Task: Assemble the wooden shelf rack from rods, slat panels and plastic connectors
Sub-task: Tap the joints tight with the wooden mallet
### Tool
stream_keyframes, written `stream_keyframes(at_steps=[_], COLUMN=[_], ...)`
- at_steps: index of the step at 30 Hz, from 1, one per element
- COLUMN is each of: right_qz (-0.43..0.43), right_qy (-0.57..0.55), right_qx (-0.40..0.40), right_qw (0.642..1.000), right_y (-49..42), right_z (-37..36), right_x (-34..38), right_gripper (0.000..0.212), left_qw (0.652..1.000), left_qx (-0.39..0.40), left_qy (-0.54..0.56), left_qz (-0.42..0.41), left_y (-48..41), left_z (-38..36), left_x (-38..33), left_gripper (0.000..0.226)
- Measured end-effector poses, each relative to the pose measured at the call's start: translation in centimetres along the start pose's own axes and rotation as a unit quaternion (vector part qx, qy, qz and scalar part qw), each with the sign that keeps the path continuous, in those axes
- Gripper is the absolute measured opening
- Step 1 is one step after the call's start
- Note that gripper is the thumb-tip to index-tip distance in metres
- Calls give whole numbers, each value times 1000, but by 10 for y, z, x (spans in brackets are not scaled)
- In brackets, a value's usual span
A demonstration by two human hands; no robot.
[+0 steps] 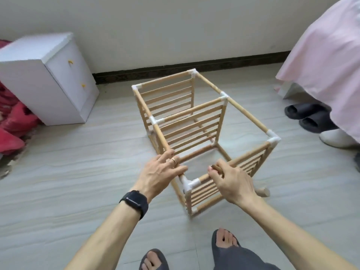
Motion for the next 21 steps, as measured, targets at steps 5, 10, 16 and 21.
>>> stream_keyframes(at_steps=[5,10,16,21], right_qz=[-84,-86,-89,79], right_qy=[42,100,152,167], right_qx=[-30,-36,-37,-186], right_qw=[995,991,984,965], right_y=[-37,-71,-91,-62], right_z=[50,93,131,148], right_x=[-58,-95,-105,-27], right_gripper=[25,19,39,39], left_qw=[998,989,972,971], left_qx=[2,-72,134,157], left_qy=[57,119,99,62], left_qz=[-5,-55,167,171], left_y=[-30,-48,1,6], left_z=[9,35,-24,-37], left_x=[-46,-64,44,50], left_gripper=[35,30,63,61])
Point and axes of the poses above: each hand's wrist, its own y-axis away from the middle knuckle, its own z-axis out of the back of the hand, x = y × z, the point moved 8 cm from there along -y, towards the middle knuckle, and after that the axes turned 13 degrees about -y, right-handed, at the moved point
